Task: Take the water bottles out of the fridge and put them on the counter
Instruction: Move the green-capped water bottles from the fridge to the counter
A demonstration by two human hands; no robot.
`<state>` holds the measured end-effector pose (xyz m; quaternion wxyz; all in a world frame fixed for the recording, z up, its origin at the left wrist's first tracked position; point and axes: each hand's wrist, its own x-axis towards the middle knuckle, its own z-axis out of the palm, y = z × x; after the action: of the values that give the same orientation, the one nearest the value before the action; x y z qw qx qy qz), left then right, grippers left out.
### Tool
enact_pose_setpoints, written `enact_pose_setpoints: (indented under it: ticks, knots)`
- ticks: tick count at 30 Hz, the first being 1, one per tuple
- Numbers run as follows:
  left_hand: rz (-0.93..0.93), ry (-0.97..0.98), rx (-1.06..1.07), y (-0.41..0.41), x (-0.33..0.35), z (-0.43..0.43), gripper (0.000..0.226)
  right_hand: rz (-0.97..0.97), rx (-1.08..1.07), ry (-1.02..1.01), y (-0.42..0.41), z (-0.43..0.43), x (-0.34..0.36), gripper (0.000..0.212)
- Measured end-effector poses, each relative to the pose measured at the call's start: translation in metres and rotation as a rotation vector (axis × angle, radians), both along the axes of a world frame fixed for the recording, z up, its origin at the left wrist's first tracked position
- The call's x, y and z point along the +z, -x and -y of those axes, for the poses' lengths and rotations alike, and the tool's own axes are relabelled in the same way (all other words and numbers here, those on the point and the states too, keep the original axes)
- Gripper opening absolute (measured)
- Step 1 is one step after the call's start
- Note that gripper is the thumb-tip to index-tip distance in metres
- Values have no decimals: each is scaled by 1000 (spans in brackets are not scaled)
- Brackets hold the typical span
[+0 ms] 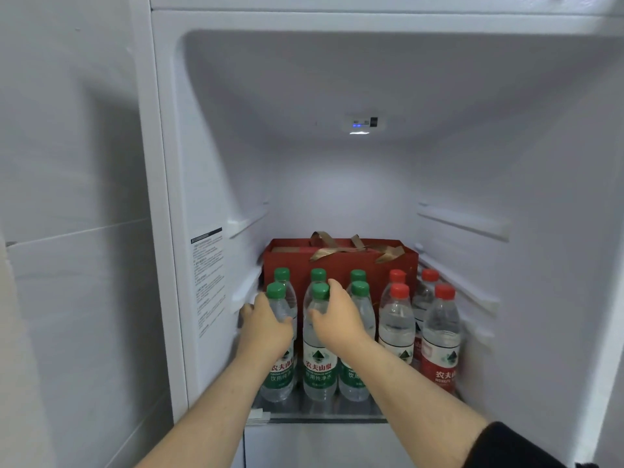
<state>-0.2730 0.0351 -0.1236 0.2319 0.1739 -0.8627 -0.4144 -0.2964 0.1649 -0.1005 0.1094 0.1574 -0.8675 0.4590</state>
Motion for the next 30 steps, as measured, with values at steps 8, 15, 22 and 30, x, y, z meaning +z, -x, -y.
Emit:
enact_pose_setpoints:
  ticks: [8,15,22,30]
  knots:
    - [-16,-115,-82,-12,-6,-4,61,82,98,10,-12,-10,-17,45]
    - [-30,-77,-87,-23,-13,-3,36,61,71,-7,-21,-15,-22,39]
    - [-111,-101,-51,-48,-9,-5,31,63,57,-25,-42,-23,-18,50]
    - [-99,-81,-176,-85,29,-5,42,15,39,37,-84,-36,15,63]
